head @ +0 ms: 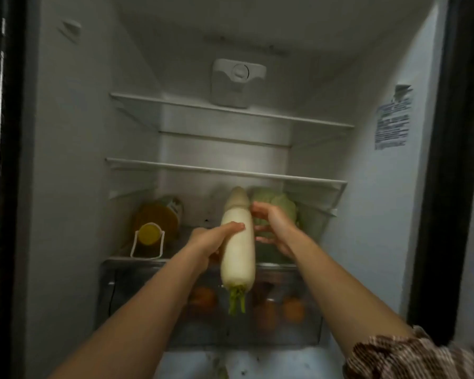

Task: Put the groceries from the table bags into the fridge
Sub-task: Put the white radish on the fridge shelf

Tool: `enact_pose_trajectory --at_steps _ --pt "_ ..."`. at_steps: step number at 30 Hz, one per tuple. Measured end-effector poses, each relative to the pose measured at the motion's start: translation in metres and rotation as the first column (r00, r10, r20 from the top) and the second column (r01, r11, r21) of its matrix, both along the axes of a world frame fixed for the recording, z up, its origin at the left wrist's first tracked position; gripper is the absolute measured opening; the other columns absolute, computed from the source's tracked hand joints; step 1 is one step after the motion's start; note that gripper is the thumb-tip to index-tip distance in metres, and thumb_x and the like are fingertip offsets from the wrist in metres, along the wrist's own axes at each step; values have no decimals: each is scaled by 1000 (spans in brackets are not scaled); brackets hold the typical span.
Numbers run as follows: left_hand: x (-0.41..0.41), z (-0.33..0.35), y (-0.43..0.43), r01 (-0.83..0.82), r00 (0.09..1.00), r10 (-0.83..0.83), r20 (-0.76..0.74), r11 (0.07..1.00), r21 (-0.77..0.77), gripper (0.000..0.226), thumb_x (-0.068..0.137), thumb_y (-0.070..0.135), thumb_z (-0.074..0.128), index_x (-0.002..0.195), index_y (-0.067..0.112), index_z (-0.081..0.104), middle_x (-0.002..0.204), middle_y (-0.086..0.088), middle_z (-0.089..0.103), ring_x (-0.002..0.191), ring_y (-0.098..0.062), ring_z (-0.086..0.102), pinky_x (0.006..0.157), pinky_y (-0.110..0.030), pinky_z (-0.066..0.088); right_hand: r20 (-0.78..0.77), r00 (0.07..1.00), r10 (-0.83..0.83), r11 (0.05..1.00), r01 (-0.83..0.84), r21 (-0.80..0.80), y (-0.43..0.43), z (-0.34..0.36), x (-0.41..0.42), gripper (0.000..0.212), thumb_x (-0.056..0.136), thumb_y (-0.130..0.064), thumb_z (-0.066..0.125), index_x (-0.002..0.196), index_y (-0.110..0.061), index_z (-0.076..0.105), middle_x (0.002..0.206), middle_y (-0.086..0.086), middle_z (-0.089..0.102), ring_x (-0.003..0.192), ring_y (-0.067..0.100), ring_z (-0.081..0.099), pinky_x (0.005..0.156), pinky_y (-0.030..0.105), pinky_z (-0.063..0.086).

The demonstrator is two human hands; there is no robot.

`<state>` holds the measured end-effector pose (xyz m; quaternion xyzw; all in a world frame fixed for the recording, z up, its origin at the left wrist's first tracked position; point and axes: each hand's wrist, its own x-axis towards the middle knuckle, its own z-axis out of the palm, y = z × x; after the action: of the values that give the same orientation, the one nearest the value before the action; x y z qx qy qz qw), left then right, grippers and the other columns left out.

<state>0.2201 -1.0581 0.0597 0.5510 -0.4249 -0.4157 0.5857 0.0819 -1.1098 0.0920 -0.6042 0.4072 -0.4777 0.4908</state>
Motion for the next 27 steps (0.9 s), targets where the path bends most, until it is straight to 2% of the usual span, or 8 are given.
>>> enact_pose_trajectory --at_steps 2,5,7,10,12,17,22,27 --pt "7 7 -32 24 1000 -24 -6 999 32 92 36 50 89 110 1 63 97 -15 70 81 -29 70 60 -37 58 15 1000 0 1000 0 3 -27 1 6 20 95 -31 45 87 -23 62 84 -5 62 74 13 55 83 37 46" --pt "20 6 -79 56 998 -58 16 993 104 109 19 54 87 113 6 62 99 -16 71 82 -32 71 64 -43 60 64 998 -12 1000 10 28 -61 -3 14 25 97 -28 43 81 -19 60 78 1 61 68 16 56 69 33 48" --pt "23 6 -100 69 997 -74 25 987 145 101 29 54 87 114 6 61 100 -16 71 81 -32 70 67 -44 60 70 998 -9 998 5 61 -80 -7 18 29 98 -32 44 82 -15 61 79 5 62 69 20 58 66 33 49" --pt "20 6 -125 86 995 -94 34 981 171 67 70 47 77 117 2 60 95 -16 69 69 -26 66 55 -36 56 53 999 -12 996 7 91 -106 -14 19 35 95 -40 47 86 -10 63 83 11 64 74 25 60 71 34 51" --pt "20 4 -143 87 994 -101 53 973 212 58 81 44 69 118 1 58 88 -15 66 67 -26 62 60 -38 53 82 997 -1 993 -8 114 -118 -15 20 36 95 -40 48 83 -10 63 77 10 63 71 23 59 68 33 50" --pt "15 -3 -173 74 994 -87 62 978 196 66 76 41 75 124 0 54 106 -21 67 70 -29 65 43 -36 52 87 996 3 985 -18 174 -136 -19 17 37 95 -40 49 82 -9 63 76 8 64 70 21 58 65 30 47" --pt "11 -6 -181 68 994 -80 68 986 153 72 70 40 80 124 0 53 111 -22 65 73 -26 66 39 -33 51 17 1000 -17 987 14 162 -148 -24 13 35 95 -39 48 87 -10 65 76 6 64 67 19 58 63 28 47" --pt "8 -8 -178 -8 996 -3 92 993 122 73 70 40 81 121 -4 52 112 -20 65 89 -31 68 52 -36 55 -129 991 -23 994 36 106 -149 -23 1 42 97 -39 45 105 -4 66 87 10 67 70 21 62 66 30 52"
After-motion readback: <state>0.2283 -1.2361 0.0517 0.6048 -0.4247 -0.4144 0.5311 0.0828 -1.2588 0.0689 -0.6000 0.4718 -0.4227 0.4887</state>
